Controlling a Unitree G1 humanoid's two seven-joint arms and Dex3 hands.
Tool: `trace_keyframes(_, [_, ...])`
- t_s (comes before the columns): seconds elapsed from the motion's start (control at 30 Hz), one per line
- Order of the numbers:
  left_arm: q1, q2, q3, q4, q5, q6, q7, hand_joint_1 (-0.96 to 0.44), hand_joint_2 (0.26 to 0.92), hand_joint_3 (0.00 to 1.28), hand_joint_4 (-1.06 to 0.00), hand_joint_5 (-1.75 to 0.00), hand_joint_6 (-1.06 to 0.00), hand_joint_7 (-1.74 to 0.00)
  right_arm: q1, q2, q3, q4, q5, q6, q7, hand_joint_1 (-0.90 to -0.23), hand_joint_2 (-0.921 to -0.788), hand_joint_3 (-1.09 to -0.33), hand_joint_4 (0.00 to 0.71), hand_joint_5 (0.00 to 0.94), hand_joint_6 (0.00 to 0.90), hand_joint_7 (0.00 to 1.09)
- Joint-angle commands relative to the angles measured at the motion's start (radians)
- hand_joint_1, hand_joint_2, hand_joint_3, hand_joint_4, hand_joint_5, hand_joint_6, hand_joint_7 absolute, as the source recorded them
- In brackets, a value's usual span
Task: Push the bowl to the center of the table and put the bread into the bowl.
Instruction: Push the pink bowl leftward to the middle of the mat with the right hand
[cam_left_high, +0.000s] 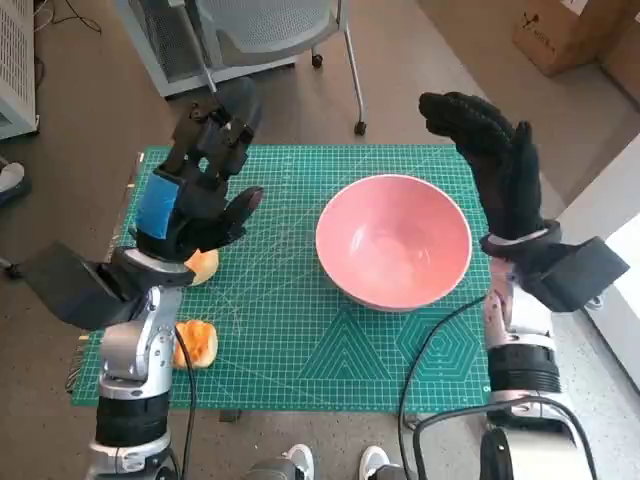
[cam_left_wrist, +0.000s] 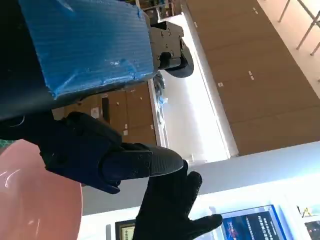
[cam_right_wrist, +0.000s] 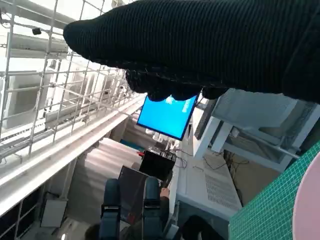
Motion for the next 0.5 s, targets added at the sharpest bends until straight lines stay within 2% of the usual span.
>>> trace_keyframes(0.03, [-0.002, 0.004, -0.005, -0.009, 0.005, 0.011, -0.003, -0.51, 0.814, 0.42, -0.09, -0.05, 0.00, -0.60, 0.029, 0.002, 0.001, -0.005, 0.002, 0.020, 0.006, -0.648, -0.921, -0.631, 0.195, 0.001, 0.307, 0.00])
trace_keyframes(0.5, [-0.007, 0.009, -0.005, -0.007, 0.007, 0.015, -0.008, -0.52, 0.816, 0.42, -0.09, -0.05, 0.00, -0.60, 0.029, -0.006, 0.003, -0.008, -0.005, 0.021, 0.007, -0.646, -0.921, -0.628, 0.196, 0.001, 0.308, 0.00])
